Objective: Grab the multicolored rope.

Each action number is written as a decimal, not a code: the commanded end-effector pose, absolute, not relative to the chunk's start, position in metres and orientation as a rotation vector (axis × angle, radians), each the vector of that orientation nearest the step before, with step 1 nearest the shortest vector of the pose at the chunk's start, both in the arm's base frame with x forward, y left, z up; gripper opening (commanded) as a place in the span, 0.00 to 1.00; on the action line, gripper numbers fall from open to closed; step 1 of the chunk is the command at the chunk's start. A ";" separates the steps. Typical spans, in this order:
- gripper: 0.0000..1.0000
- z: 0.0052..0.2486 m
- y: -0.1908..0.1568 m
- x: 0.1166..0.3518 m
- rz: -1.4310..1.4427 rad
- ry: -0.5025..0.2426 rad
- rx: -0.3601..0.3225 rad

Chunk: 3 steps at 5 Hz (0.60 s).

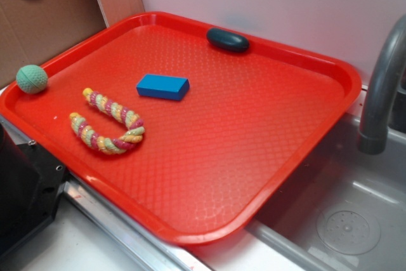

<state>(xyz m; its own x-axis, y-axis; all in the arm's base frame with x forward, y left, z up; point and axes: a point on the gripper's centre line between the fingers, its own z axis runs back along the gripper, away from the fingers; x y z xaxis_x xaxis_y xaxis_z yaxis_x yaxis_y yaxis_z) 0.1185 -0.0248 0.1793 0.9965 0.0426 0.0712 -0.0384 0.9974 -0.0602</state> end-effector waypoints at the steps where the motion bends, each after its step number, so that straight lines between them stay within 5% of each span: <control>1: 1.00 0.110 -0.058 0.135 -0.013 -0.112 -0.112; 3: 1.00 0.041 -0.048 0.146 -0.106 0.004 -0.050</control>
<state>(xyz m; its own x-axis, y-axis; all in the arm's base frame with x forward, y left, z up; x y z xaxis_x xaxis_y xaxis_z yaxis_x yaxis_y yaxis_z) 0.1437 -0.0445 0.0361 0.9945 -0.0995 -0.0314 0.0984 0.9945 -0.0359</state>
